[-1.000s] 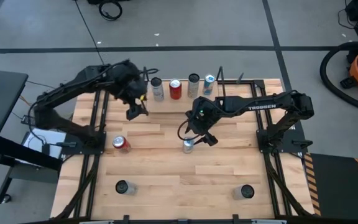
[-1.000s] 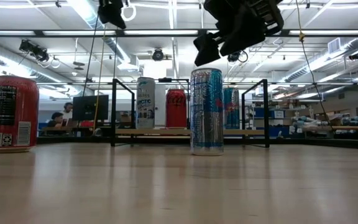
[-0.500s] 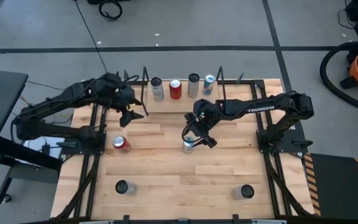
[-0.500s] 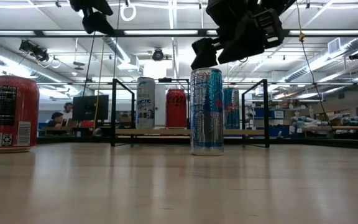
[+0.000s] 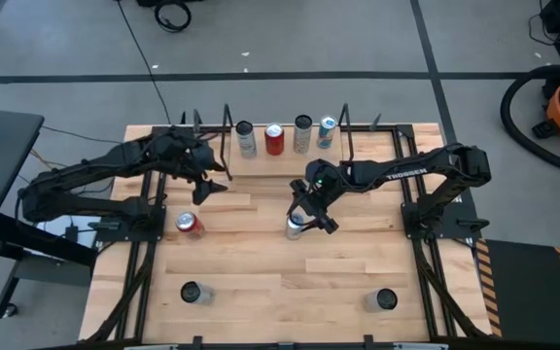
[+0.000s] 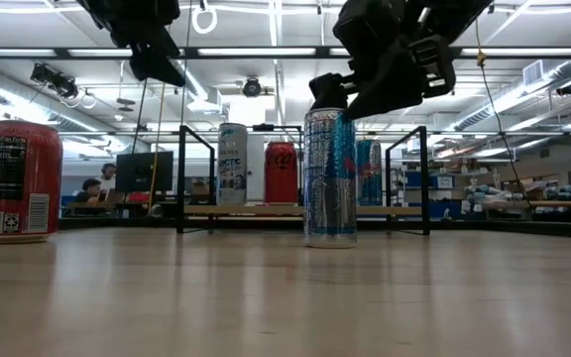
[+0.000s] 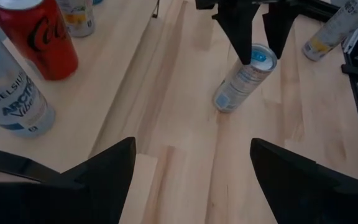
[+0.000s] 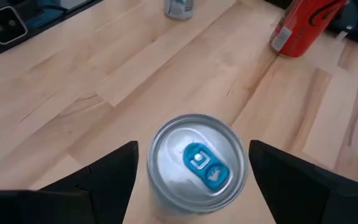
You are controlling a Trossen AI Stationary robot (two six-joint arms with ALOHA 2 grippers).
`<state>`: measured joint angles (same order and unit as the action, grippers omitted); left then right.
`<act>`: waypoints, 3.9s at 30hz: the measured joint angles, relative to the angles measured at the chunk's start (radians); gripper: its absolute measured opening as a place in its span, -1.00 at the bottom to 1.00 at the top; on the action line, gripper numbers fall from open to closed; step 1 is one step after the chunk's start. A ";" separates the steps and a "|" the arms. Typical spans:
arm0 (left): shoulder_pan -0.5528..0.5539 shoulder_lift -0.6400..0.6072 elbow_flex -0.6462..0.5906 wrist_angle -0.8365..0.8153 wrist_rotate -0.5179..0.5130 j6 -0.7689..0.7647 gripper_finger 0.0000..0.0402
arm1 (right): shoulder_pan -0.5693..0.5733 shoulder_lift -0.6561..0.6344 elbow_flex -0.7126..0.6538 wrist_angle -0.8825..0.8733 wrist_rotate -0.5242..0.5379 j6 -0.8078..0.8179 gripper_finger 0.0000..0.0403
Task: Place canned beverage on shelf
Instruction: Put the blue soda can aligned with the other blue soda can on the shelf
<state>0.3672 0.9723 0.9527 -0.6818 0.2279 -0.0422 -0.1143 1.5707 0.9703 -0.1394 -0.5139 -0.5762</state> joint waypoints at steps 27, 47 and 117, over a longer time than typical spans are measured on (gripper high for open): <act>0.001 0.000 -0.005 0.065 0.001 0.013 0.59 | 0.071 0.076 -0.006 0.084 0.188 0.134 0.32; 0.001 0.000 -0.005 0.068 0.000 0.024 0.59 | 0.073 -0.064 0.075 -0.054 0.650 0.475 0.24; 0.000 0.001 -0.005 0.088 0.000 0.054 0.59 | -0.215 -0.318 -0.171 -0.110 0.880 0.800 0.28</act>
<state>0.3676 0.9730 0.9482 -0.5939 0.2283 0.0120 -0.3297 1.2523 0.7995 -0.2496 0.3664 0.2238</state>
